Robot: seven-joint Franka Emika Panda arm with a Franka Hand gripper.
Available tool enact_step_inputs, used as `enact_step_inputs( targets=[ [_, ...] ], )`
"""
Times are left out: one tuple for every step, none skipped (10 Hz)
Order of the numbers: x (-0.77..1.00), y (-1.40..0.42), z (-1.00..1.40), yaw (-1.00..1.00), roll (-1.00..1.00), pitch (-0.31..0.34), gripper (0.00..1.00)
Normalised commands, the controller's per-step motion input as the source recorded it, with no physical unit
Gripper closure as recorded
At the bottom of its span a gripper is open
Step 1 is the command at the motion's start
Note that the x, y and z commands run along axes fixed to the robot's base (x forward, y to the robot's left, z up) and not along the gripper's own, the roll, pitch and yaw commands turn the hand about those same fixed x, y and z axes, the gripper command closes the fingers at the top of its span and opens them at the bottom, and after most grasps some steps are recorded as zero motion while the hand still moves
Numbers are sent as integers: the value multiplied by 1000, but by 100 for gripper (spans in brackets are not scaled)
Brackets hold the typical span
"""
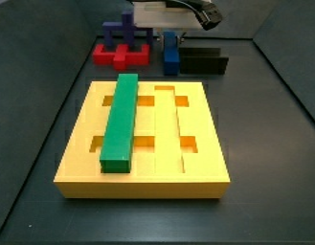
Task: Pick up the blue object. Move up. Move to above the board. Insert the blue object.
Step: Move up, then move to above the board.
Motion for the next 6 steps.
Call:
enact_step_inputs(
  targets=[
    [0, 0, 833, 0, 0, 0, 100],
    [-1, -49, 807, -1, -11, 11, 100],
    [-2, -57, 608, 4, -5, 46, 100],
    [-6, -13, 197, 7, 30, 52, 100],
    [0, 0, 1400, 0, 0, 0, 100],
    [-2, 2, 1400, -6, 0, 1, 100]
  ],
)
